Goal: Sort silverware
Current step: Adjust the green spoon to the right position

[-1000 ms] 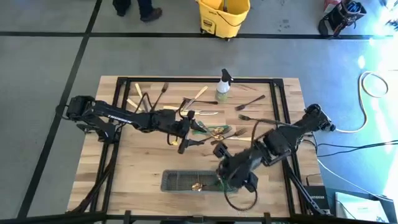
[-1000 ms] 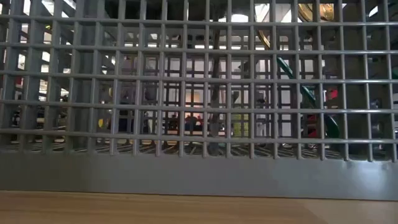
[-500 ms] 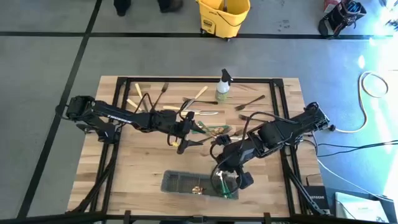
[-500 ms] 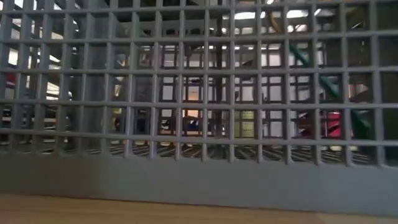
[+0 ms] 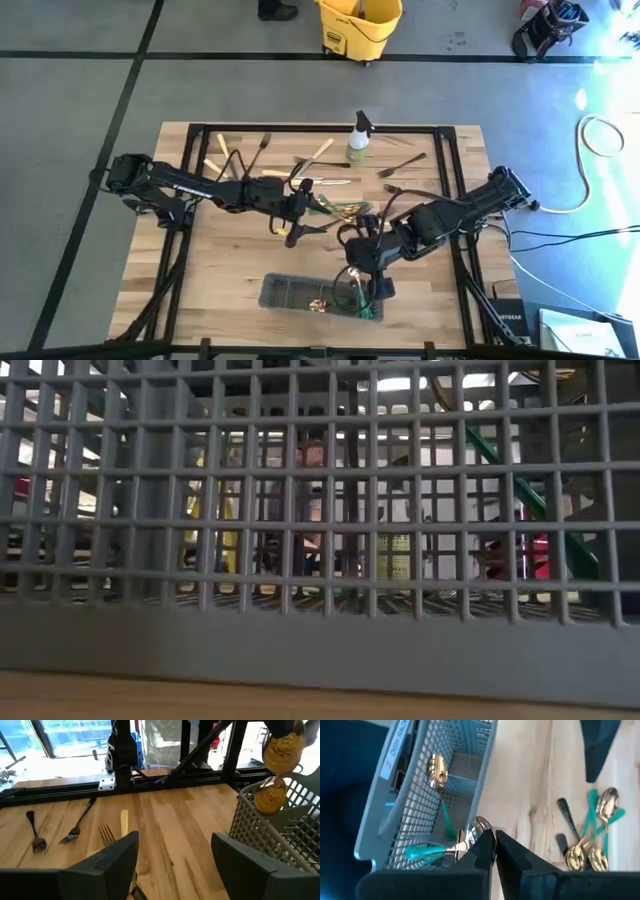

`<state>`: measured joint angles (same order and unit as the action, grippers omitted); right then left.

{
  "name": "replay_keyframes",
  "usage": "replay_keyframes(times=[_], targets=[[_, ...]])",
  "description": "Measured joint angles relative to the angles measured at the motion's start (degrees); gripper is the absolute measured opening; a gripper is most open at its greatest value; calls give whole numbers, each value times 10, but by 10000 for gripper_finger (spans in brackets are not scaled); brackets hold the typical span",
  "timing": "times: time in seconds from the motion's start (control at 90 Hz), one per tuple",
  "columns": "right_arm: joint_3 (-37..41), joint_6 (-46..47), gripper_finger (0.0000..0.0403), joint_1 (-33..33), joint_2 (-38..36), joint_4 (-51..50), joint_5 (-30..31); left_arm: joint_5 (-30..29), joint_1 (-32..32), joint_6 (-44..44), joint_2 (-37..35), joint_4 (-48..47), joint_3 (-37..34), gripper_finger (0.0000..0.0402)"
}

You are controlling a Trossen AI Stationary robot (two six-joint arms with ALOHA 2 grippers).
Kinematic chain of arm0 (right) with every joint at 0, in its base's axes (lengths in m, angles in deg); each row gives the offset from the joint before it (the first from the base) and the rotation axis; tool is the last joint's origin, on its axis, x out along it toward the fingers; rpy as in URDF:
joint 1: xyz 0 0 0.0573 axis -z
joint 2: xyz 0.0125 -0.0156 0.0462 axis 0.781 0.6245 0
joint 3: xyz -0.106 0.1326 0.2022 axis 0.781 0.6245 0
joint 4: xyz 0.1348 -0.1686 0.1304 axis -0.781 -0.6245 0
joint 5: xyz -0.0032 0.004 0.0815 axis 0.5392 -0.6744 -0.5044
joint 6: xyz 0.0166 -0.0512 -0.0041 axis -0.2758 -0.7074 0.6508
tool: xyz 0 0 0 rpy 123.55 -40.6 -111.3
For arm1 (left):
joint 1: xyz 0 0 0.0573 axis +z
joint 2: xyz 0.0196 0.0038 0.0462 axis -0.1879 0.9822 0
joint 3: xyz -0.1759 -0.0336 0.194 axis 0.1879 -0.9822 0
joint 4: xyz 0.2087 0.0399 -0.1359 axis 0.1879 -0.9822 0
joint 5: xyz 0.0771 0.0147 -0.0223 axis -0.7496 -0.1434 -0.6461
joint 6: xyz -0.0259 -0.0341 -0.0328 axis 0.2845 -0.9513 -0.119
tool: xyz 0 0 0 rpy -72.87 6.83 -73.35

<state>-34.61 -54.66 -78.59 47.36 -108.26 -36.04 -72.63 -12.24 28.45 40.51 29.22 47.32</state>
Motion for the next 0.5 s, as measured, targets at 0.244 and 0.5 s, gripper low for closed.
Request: replay_keyframes(times=[0.244, 0.5], targets=[[2, 17, 0, -35, 1, -4, 31, -1, 0, 0, 0, 0, 0, 235], [2, 35, 0, -63, 1, -1, 61, -2, 0, 0, 0, 1, 0, 235]])
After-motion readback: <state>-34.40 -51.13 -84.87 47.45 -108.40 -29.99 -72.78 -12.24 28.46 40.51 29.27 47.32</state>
